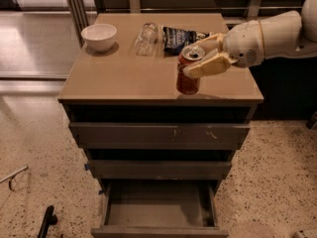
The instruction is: Pick coke can from bottom drawer and place on counter
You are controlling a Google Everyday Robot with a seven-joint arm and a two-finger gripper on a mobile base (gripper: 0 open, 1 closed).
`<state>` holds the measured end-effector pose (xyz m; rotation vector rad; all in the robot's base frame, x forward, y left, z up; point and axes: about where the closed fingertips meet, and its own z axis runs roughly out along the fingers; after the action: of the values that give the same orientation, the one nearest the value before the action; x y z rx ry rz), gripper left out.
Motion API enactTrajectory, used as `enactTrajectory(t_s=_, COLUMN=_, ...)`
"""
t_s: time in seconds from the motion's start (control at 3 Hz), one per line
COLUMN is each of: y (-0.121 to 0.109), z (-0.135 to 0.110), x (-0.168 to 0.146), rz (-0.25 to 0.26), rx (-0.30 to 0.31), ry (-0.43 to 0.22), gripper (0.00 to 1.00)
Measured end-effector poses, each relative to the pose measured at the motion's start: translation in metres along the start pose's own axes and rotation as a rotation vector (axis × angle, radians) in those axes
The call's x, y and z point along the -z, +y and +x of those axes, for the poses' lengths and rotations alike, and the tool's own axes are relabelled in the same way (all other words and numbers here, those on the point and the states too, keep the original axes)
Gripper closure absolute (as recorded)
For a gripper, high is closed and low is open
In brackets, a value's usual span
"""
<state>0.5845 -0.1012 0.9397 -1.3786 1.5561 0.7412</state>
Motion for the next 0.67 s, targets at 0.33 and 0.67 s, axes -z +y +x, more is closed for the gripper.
enactTrajectory(t_s=0.33, y=-0.034, z=0.004, x=-0.012, rz=0.017, rx=-0.015, ry=-0.017, gripper=1.00)
enactTrajectory(t_s=0.67, y=-0.057, z=0.015, x=-0.020, rz=0.034, rx=-0.056, ry=-0.011, gripper=1.00)
